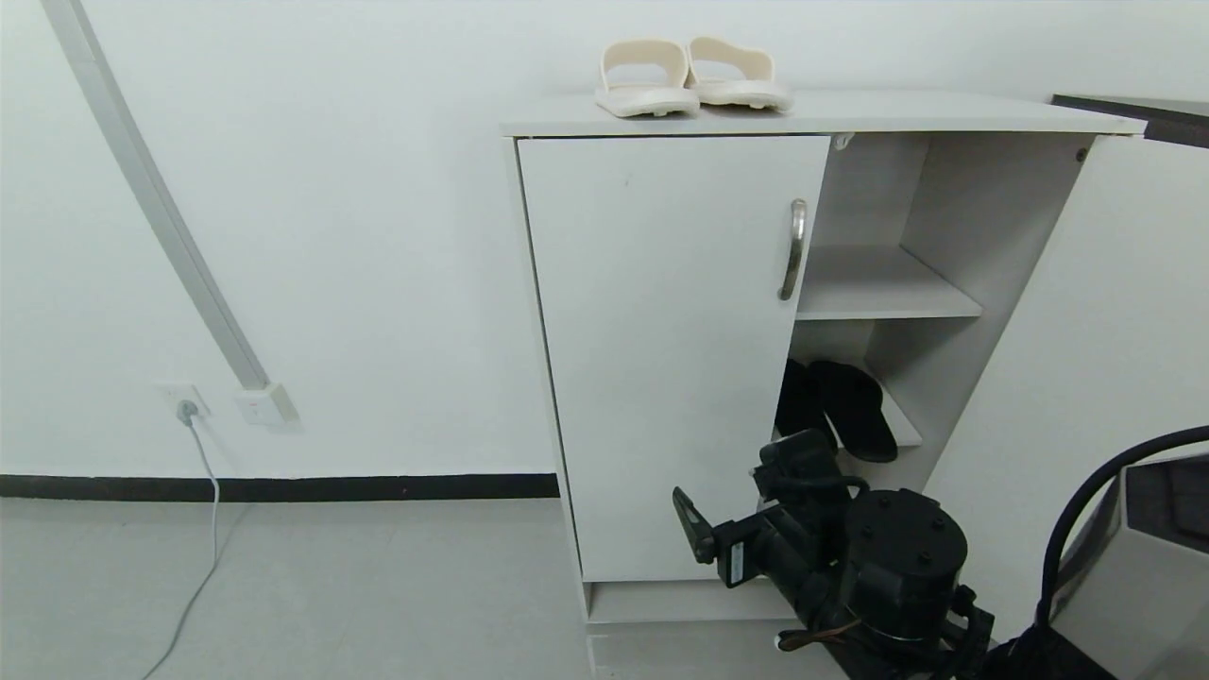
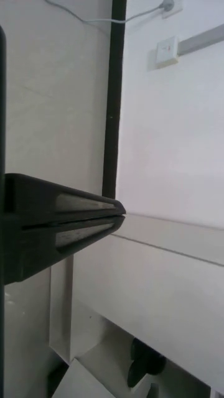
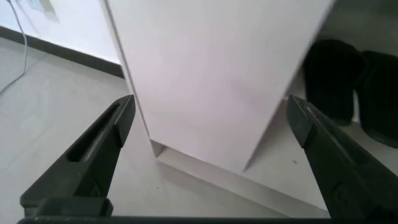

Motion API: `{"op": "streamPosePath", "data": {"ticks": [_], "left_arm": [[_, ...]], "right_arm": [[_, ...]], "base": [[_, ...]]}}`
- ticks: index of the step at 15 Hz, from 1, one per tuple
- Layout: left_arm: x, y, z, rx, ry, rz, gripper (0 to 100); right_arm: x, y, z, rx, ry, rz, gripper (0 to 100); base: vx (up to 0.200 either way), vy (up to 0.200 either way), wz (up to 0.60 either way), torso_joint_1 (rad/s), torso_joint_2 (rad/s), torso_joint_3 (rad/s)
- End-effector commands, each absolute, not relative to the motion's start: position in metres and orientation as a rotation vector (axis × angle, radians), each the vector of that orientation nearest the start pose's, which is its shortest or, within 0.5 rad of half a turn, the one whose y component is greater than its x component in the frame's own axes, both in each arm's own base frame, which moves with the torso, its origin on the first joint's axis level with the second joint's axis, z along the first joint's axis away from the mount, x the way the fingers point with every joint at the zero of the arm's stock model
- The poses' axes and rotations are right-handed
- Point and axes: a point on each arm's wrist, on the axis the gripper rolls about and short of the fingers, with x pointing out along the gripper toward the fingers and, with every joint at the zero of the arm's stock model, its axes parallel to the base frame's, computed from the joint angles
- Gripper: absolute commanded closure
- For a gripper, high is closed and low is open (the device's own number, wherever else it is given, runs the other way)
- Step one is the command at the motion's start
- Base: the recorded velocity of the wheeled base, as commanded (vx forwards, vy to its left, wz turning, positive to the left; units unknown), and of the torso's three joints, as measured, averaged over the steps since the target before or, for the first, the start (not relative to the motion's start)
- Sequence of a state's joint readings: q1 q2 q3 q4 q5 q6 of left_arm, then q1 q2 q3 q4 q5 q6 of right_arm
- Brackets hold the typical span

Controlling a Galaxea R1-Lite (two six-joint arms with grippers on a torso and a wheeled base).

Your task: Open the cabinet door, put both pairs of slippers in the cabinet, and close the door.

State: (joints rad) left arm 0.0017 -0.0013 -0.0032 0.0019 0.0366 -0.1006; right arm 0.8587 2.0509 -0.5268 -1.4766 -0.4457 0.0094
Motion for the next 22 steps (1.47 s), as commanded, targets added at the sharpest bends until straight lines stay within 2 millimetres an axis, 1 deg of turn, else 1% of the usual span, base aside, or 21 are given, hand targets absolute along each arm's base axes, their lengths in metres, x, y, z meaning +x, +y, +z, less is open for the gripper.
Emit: {"op": "streamPosePath", "data": {"ticks": [1,8,11,15,22], "left_arm": [[-0.023,0.0008,0.0762,-0.101,-0.003,0.038,100],[-0.0231,0.0008,0.0762,-0.103,-0.004,0.04,100],[-0.0231,0.0008,0.0762,-0.103,-0.004,0.04,100],[-0.0231,0.0008,0.076,-0.103,-0.002,0.04,100],[-0.0231,0.0008,0.0762,-0.103,-0.004,0.04,100]], "right_arm": [[0.2215,0.2359,0.0852,-0.036,0.048,0.4,0],[0.22,0.234,0.084,-0.048,0.023,0.418,0],[0.2219,0.2339,0.0818,-0.053,0.029,0.415,0],[0.2221,0.2341,0.0811,-0.054,0.029,0.413,0],[0.2221,0.2341,0.0811,-0.054,0.029,0.413,0]], "base": [[0.0,0.0,0.0,0.0,0.0,0.0],[0.0,0.0,0.0,0.0,-0.01,-0.017],[0.0,0.0,0.0,0.014,-0.18,-0.307],[0.0,0.0,0.0,0.044,-0.52,-0.363],[0.0,0.0,0.0,0.133,-0.47,-0.339]]}}
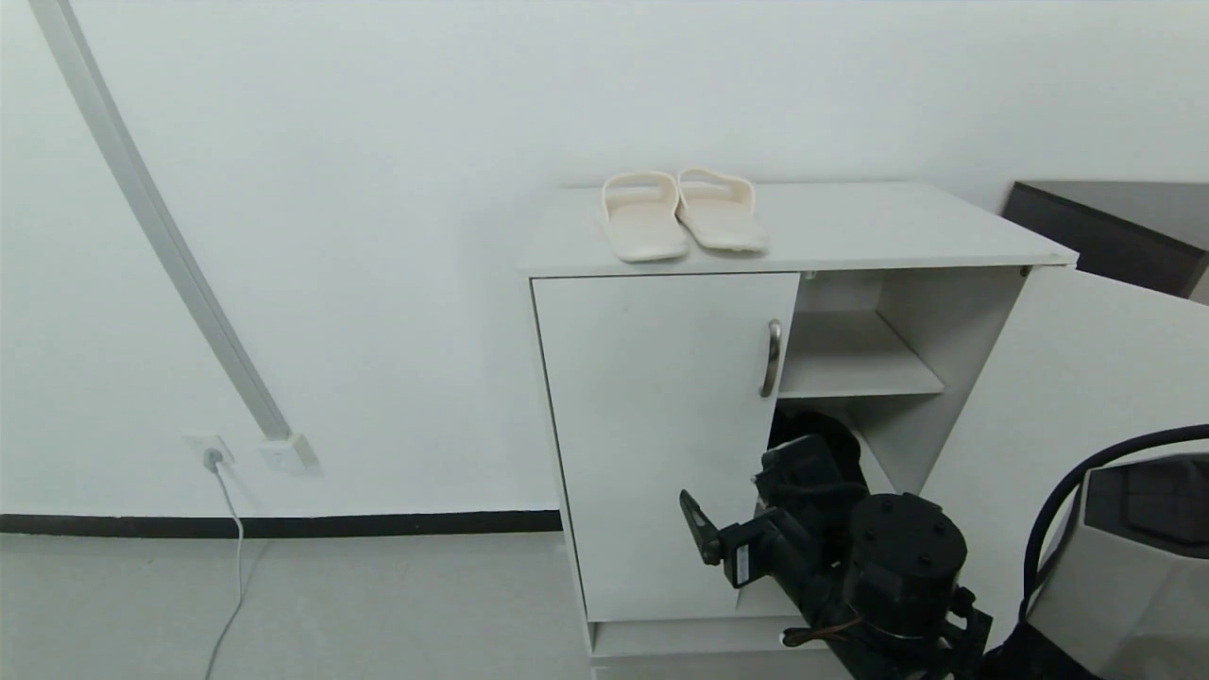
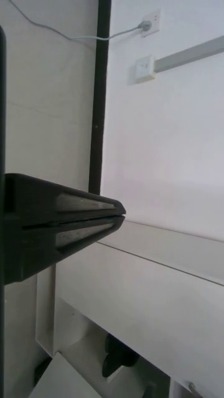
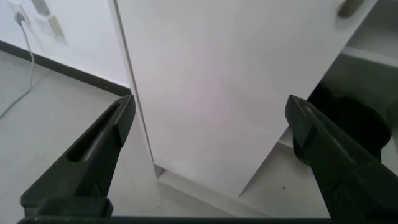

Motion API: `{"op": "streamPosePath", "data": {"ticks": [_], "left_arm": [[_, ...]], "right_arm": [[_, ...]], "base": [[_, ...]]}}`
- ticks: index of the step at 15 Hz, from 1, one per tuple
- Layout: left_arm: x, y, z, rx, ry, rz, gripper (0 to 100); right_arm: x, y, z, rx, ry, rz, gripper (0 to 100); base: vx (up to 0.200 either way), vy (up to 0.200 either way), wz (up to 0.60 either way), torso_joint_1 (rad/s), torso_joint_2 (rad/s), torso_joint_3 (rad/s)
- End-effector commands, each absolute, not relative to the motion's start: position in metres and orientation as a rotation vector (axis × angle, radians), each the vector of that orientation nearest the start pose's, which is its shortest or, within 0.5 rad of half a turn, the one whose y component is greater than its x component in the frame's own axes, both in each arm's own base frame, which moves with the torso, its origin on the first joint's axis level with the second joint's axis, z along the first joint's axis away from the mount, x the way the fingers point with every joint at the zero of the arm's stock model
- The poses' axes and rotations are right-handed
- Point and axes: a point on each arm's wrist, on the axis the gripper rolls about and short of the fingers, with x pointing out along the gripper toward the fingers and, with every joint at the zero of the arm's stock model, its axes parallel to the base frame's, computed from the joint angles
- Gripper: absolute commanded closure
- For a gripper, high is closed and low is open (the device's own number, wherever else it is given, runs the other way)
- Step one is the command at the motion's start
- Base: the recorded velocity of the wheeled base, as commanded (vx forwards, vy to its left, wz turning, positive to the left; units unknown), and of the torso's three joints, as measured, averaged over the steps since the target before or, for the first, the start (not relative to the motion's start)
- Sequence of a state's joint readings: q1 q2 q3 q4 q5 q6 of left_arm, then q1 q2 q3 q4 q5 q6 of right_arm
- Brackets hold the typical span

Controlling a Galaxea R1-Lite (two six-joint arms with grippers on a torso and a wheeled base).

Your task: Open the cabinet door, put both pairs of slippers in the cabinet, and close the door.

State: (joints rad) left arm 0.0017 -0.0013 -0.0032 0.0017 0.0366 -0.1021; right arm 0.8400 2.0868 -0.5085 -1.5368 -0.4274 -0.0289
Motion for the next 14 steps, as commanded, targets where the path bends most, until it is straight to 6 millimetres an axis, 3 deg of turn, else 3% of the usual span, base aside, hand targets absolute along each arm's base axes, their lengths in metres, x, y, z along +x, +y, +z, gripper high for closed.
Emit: {"op": "streamPosePath", "data": {"ticks": [1,14], "left_arm": [[-0.0231,0.0008,0.0762,-0.103,-0.004,0.04,100],[-0.0231,0.0008,0.0762,-0.103,-0.004,0.04,100]], "right_arm": [[0.2221,0.2341,0.0811,-0.054,0.029,0.413,0],[0.2228,0.2326,0.0795,-0.058,0.034,0.409,0]], "base": [[0.0,0.0,0.0,0.149,-0.48,-0.32],[0.0,0.0,0.0,0.204,-0.52,-0.315]]}}
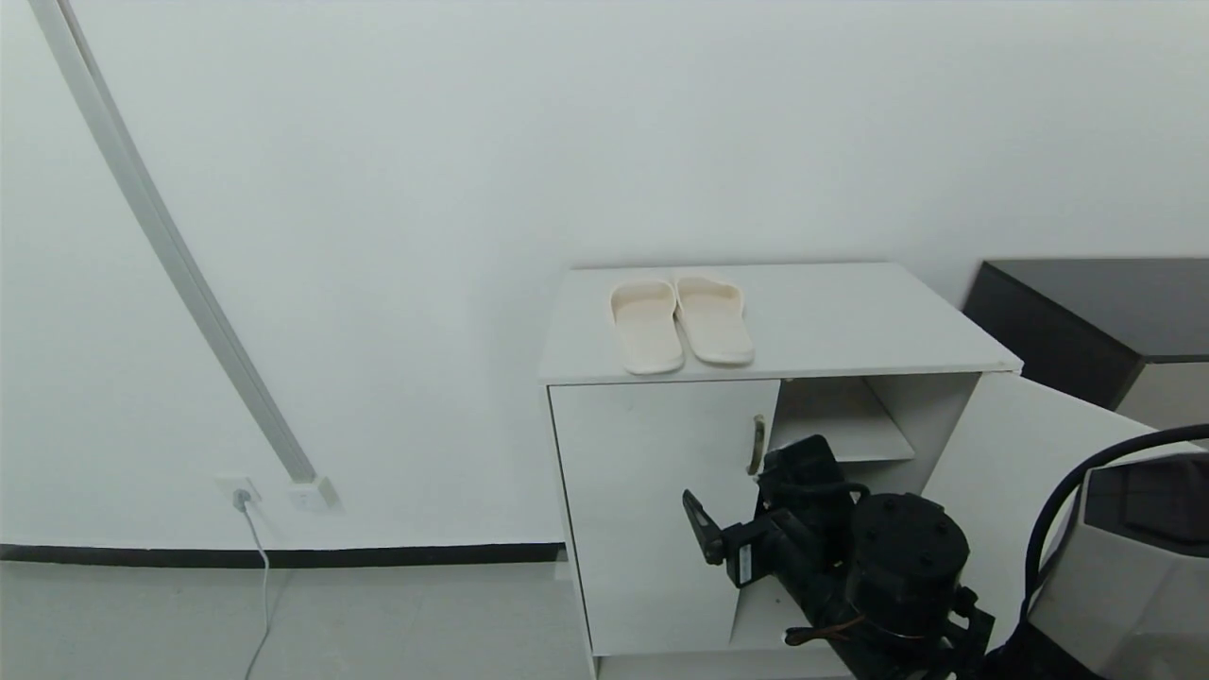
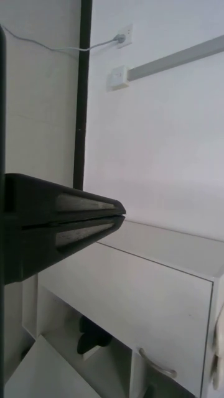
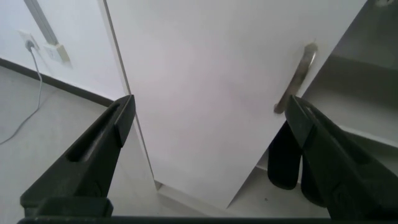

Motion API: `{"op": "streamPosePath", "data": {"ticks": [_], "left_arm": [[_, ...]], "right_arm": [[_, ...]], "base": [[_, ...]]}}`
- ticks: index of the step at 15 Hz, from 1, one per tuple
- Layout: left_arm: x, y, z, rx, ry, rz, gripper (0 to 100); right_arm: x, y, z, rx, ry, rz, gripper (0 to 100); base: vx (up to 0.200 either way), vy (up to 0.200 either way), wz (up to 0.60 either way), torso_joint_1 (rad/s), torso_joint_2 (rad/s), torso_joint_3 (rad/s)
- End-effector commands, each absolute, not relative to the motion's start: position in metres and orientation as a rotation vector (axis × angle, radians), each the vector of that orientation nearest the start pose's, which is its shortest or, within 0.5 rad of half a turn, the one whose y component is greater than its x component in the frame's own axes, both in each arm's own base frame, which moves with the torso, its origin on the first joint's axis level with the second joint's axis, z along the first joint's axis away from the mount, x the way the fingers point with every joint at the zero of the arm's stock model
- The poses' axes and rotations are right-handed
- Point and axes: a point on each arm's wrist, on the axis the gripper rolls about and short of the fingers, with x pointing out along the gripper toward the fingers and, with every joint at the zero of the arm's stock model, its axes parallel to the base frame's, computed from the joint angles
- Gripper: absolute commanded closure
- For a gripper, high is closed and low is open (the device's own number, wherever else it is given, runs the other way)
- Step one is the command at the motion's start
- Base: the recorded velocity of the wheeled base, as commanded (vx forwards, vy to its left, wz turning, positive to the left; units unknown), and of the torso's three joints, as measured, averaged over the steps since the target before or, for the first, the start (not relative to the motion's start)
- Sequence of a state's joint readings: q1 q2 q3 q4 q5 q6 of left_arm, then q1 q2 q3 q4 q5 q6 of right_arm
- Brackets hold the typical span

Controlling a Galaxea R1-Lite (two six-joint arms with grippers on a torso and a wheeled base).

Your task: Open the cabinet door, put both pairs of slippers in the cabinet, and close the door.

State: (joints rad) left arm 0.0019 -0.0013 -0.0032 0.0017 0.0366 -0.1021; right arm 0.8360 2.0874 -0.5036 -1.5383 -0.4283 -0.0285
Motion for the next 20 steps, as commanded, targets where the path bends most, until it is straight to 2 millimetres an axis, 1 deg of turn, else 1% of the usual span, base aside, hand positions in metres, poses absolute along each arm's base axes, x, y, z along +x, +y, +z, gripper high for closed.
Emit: {"op": "streamPosePath", "data": {"ticks": [1,5,8,13,16,17,18,19,20], "left_arm": [[-0.023,0.001,0.076,-0.103,-0.004,0.04,100],[-0.023,0.001,0.076,-0.103,-0.004,0.04,100],[-0.023,0.001,0.076,-0.103,-0.004,0.04,100],[-0.023,0.001,0.076,-0.103,-0.002,0.04,100],[-0.023,0.001,0.076,-0.103,-0.004,0.04,100],[-0.023,0.001,0.076,-0.101,-0.003,0.038,100],[-0.023,0.001,0.076,-0.101,-0.003,0.038,100],[-0.023,0.001,0.076,-0.098,-0.003,0.038,100],[-0.023,0.001,0.076,-0.098,-0.003,0.038,100]], "right_arm": [[0.223,0.233,0.079,-0.058,0.034,0.409,0],[0.222,0.232,0.08,-0.057,0.033,0.409,0],[0.222,0.232,0.08,-0.059,0.035,0.409,0],[0.22,0.23,0.077,-0.084,0.036,0.414,0],[0.225,0.231,0.073,-0.144,0.026,0.413,0],[0.233,0.238,0.081,-0.137,0.002,0.417,0],[0.244,0.245,0.087,-0.136,0.016,0.405,0],[0.253,0.248,0.099,-0.118,0.069,0.393,0],[0.257,0.252,0.12,-0.097,0.181,0.386,0]], "base": [[0.0,0.0,0.0,0.246,-0.57,-0.31],[0.0,0.0,0.0,0.268,-0.6,-0.337],[0.0,0.0,0.0,0.211,-0.46,-0.259],[0.0,0.0,0.0,0.178,-0.38,-0.205],[0.0,0.0,0.0,0.039,-0.08,-0.039],[0.0,0.0,0.0,0.0,0.0,0.0],[0.0,0.0,0.0,0.0,0.0,0.0],[0.0,0.0,0.0,0.0,0.0,0.0],[0.0,0.0,0.0,0.0,0.0,0.0]]}}
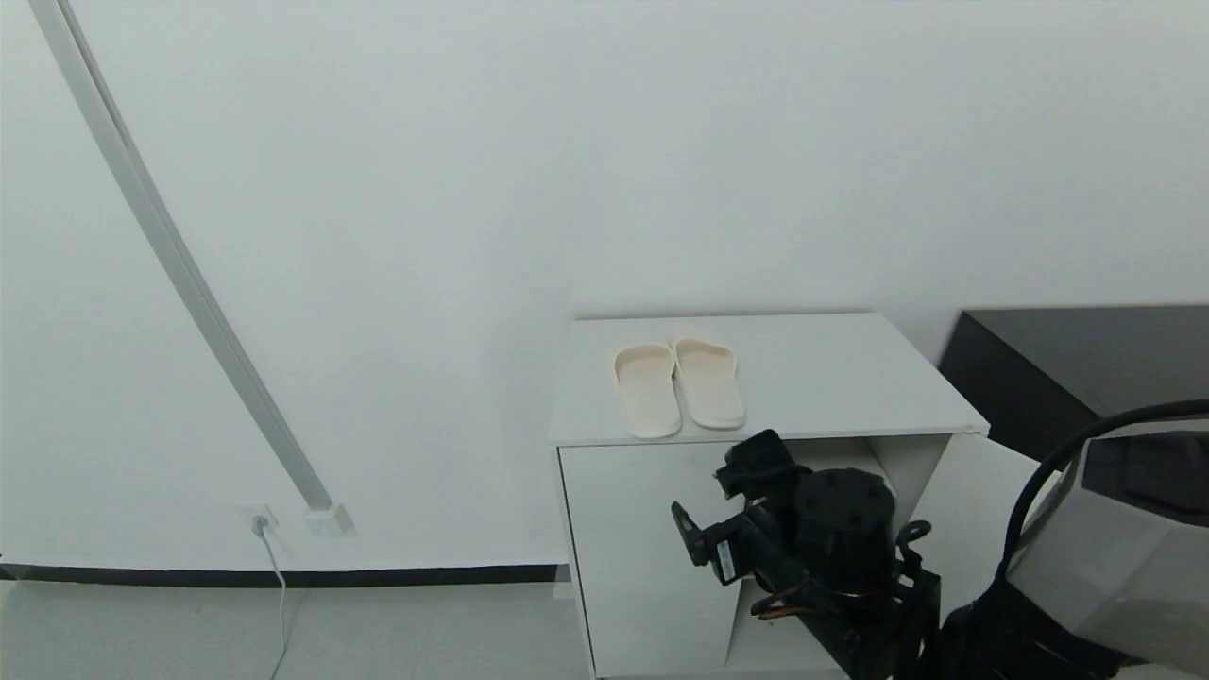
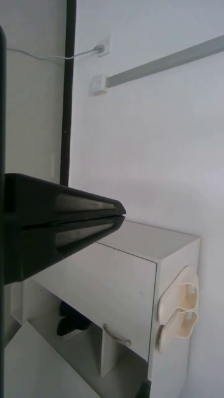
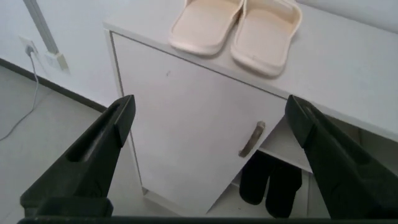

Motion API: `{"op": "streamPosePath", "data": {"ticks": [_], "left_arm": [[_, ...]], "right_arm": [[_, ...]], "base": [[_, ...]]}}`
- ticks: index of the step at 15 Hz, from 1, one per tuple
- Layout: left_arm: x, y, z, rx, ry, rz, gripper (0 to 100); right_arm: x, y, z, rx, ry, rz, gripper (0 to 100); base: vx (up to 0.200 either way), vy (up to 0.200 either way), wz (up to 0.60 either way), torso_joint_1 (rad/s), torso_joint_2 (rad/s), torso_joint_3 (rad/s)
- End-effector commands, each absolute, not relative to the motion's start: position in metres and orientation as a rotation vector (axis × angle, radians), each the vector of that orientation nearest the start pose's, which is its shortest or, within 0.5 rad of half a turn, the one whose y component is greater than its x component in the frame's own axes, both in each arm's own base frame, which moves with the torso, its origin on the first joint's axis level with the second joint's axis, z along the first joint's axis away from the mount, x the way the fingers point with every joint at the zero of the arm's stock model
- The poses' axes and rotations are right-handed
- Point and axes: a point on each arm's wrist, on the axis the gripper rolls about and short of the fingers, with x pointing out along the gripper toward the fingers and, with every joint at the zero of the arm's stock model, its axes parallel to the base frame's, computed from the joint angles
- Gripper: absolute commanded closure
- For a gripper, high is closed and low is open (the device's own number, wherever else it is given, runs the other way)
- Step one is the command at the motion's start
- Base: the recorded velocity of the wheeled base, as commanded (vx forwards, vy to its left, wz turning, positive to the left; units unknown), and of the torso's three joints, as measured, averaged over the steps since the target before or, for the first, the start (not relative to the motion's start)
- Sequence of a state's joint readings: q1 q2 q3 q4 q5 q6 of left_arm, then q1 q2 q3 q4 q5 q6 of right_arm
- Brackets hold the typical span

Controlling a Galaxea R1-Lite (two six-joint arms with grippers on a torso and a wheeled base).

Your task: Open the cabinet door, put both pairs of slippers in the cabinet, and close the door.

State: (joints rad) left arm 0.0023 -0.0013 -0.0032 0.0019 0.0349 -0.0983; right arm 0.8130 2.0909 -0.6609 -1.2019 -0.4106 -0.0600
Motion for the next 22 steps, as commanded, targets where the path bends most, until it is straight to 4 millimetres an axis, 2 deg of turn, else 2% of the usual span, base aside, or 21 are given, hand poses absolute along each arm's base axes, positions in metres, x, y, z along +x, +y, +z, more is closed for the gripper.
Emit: {"op": "streamPosePath", "data": {"ticks": [1,3,4,6,9,11,14,19,22], "left_arm": [[-0.023,0.001,0.076,-0.098,-0.003,0.038,100],[-0.023,0.001,0.076,-0.1,-0.003,0.038,100],[-0.023,0.001,0.076,-0.098,-0.003,0.038,100],[-0.023,0.001,0.076,-0.098,-0.002,0.038,100],[-0.023,0.001,0.076,-0.1,-0.002,0.035,100],[-0.023,0.001,0.076,-0.098,-0.002,0.035,100],[-0.023,0.001,0.076,-0.1,-0.002,0.035,100],[-0.023,0.001,0.076,-0.1,-0.002,0.035,100],[-0.023,0.001,0.076,-0.098,-0.003,0.037,100]], "right_arm": [[0.256,0.254,0.143,-0.076,0.252,0.379,0],[0.254,0.262,0.179,0.014,0.335,0.342,0],[0.258,0.27,0.189,0.073,0.355,0.268,0],[0.263,0.277,0.18,0.095,0.319,0.191,0],[0.265,0.278,0.157,0.056,0.243,0.215,0],[0.268,0.281,0.143,0.028,0.187,0.229,0],[0.27,0.284,0.129,0.007,0.202,0.231,0],[0.285,0.281,0.107,-0.016,0.25,0.229,0],[0.298,0.284,0.098,-0.013,0.256,0.231,0]], "base": [[0.0,0.0,0.0,0.0,0.0,0.0],[0.0,0.0,0.0,0.0,0.0,0.0],[0.0,0.0,0.0,0.0,0.0,0.0],[0.0,0.0,0.0,0.0,0.0,0.0],[0.0,0.0,0.0,0.0,0.0,0.0],[0.2,0.0,0.0,0.002,0.0,0.005],[0.2,0.0,0.0,-0.006,0.0,0.002],[0.2,0.0,0.0,0.008,0.01,0.003],[0.0,0.0,0.0,0.0,0.0,0.0]]}}
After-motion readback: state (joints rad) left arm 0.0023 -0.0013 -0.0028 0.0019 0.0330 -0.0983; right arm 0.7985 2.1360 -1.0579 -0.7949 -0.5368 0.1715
